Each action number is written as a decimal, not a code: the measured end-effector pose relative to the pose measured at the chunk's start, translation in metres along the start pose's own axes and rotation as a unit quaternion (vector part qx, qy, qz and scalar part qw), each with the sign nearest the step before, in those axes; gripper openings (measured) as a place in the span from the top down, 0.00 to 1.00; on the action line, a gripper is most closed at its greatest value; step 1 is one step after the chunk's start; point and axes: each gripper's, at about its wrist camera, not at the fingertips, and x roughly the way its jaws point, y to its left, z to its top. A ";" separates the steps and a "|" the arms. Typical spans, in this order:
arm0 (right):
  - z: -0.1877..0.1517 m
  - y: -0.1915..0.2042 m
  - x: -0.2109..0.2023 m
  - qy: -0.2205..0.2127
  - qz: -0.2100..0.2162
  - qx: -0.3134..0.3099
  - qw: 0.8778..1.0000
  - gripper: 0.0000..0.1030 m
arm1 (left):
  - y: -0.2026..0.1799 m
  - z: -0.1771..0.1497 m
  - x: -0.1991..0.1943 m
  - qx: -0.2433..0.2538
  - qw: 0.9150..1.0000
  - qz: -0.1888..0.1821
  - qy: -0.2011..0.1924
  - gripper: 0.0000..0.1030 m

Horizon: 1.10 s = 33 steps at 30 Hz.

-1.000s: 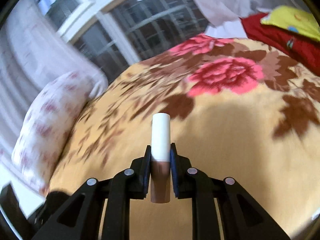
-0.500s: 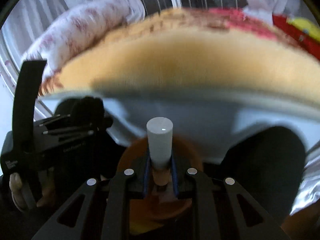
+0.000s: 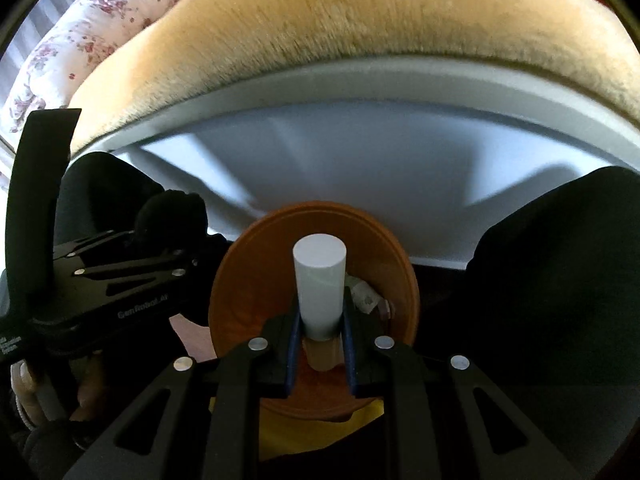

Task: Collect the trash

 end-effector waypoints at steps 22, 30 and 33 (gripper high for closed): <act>-0.009 -0.010 -0.029 -0.051 -0.049 0.002 0.998 0.28 | 0.007 0.001 -0.004 -0.007 1.000 0.019 0.001 0.23; -0.005 -0.001 -0.061 -0.146 -0.109 0.019 0.983 0.05 | 0.013 0.003 -0.044 -0.010 0.998 0.022 -0.063 0.23; -0.001 -0.003 -0.077 -0.182 -0.124 0.029 0.975 0.05 | 0.010 0.003 -0.068 0.002 0.994 0.021 -0.110 0.23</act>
